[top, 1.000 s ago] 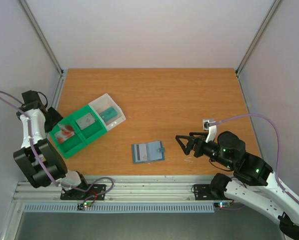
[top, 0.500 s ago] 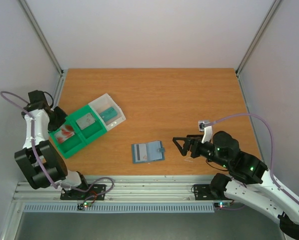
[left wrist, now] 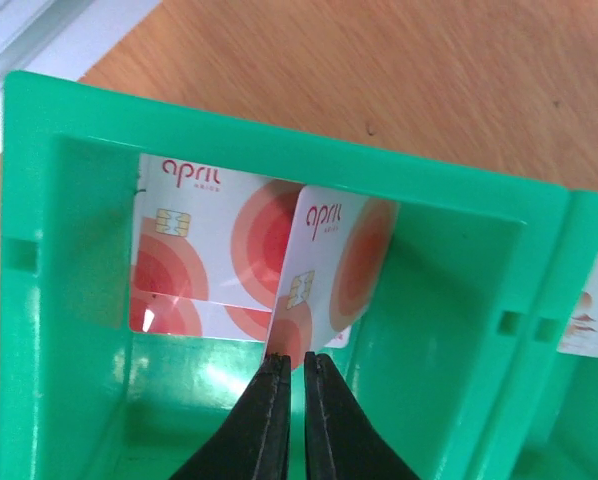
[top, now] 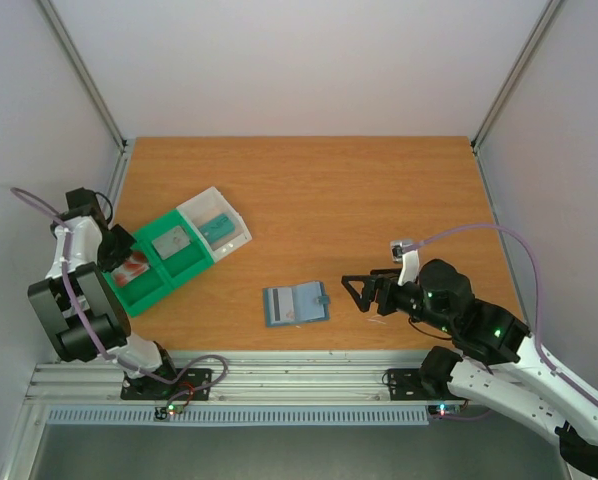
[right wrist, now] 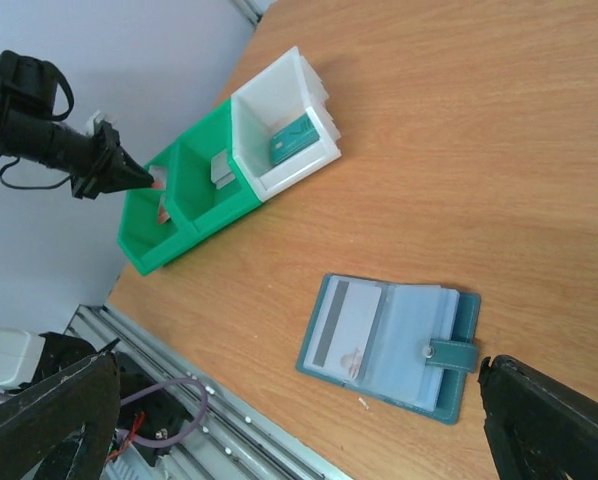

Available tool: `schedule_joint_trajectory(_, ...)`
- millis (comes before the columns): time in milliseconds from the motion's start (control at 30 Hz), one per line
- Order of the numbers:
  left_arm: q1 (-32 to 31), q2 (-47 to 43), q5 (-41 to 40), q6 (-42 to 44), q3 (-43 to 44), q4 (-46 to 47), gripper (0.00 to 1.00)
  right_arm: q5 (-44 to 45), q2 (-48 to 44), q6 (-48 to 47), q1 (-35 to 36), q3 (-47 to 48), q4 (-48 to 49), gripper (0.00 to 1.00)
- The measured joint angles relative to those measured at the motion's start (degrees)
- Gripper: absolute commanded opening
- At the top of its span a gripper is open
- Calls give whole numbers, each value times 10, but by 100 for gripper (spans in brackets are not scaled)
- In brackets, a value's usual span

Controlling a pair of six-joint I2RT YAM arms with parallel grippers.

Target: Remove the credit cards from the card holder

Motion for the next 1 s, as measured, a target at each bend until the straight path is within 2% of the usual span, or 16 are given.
schedule_joint_trajectory(500, 0, 5, -28, -22, -4, 5, 10, -18, -8, -11, 0, 3, -5, 98)
schedule_joint_trajectory(633, 0, -7, -29, -27, -19, 13, 9, -19, -16, -13, 0, 3, -7, 99)
schedule_joint_trajectory(1000, 0, 31, -31, -29, -28, 22, 10, -17, -33, -12, 0, 3, -27, 98)
